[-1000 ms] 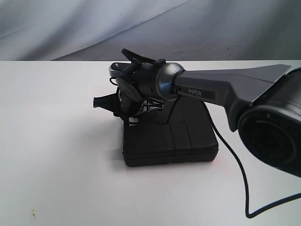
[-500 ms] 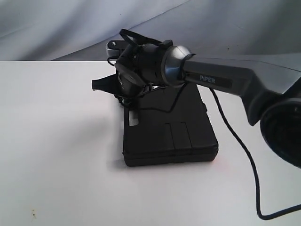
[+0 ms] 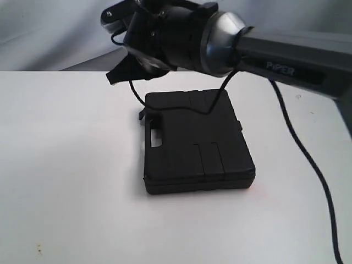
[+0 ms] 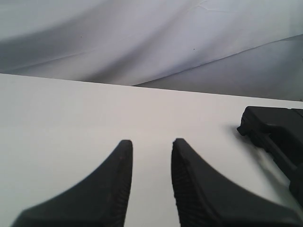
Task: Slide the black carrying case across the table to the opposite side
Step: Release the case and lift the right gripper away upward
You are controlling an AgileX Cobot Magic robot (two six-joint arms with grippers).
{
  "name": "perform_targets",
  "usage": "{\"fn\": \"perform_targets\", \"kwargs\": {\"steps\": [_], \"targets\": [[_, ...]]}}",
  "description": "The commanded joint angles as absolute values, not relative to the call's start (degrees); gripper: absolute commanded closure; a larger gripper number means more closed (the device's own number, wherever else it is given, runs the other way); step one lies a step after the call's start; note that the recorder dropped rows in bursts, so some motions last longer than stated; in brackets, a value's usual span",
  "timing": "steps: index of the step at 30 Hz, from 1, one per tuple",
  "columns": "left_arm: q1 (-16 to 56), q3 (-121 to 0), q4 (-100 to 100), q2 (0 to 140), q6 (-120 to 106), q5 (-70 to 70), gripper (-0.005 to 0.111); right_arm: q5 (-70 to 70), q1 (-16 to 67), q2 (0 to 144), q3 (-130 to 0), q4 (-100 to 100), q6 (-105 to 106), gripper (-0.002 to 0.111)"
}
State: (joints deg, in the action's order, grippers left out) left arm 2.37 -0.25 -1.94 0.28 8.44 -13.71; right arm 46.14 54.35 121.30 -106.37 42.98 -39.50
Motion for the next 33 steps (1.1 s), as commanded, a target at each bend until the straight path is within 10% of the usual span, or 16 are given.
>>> {"fn": "perform_targets", "kwargs": {"steps": [1,33], "targets": [[2.21,0.0,-2.2,0.0,8.76,-13.53,0.078,45.1,54.88,116.12,-106.73,42.96,-31.99,0.095],[2.21,0.0,-2.2,0.0,8.76,-13.53,0.078,27.62,40.81,70.81,-68.5,31.37,-6.72,0.108]]}}
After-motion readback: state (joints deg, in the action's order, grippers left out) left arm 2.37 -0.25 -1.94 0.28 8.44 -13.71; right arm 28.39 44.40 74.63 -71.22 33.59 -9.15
